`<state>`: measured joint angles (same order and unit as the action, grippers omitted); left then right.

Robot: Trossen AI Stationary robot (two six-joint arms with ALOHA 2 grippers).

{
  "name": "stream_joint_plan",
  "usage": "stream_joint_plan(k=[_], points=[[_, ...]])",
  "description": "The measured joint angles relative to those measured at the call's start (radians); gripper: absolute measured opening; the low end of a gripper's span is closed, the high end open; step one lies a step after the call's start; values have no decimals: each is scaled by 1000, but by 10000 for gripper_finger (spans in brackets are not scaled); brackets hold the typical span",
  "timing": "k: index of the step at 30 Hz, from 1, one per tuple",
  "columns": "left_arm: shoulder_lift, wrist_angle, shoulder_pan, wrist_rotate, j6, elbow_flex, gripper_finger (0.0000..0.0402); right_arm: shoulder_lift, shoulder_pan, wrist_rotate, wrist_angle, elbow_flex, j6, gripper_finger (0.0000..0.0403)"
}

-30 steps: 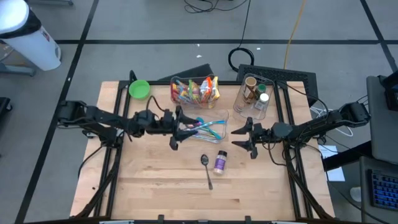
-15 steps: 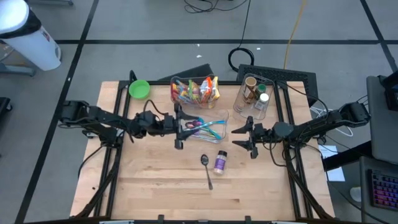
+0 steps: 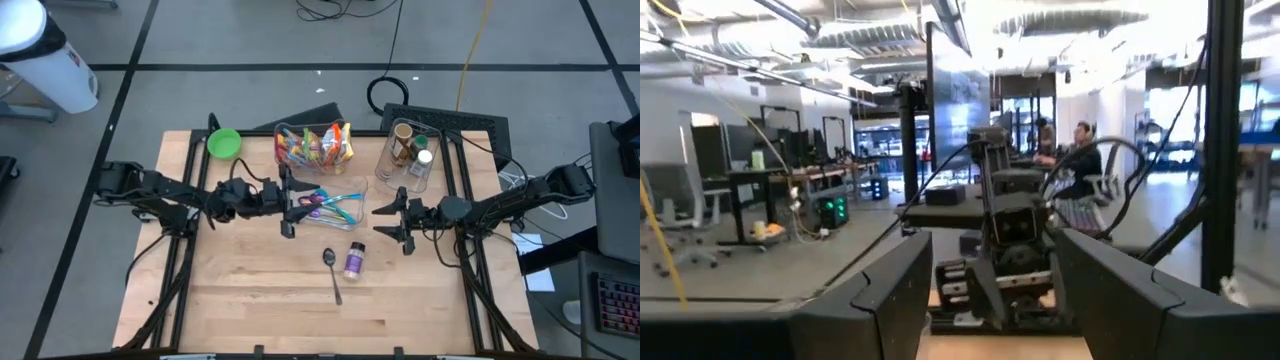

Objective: Pick & Place Food Item
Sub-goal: Put the black spoon into the bottom transparent bin

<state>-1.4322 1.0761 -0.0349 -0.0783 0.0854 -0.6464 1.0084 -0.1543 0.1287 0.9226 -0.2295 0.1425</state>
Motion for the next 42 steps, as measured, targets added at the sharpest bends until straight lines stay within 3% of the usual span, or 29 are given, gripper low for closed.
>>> stream_joint_plan(k=[3, 11, 33, 36, 42], points=[[0, 25, 0, 0, -59, 0, 225, 0, 0, 0, 0, 0, 10, 212], [0, -36, -11, 42, -394, 0, 225, 0, 0, 0, 0, 0, 112, 209], [0, -188, -54, -8, -105, -2, 225, 0, 0, -2, -11, 0, -17, 209], [0, -278, -76, -47, -75, -35, 225, 0, 0, -2, -21, 0, -31, 208], [0, -639, -135, -114, -140, -156, 225, 0, 0, -3, -96, 0, -31, 210]])
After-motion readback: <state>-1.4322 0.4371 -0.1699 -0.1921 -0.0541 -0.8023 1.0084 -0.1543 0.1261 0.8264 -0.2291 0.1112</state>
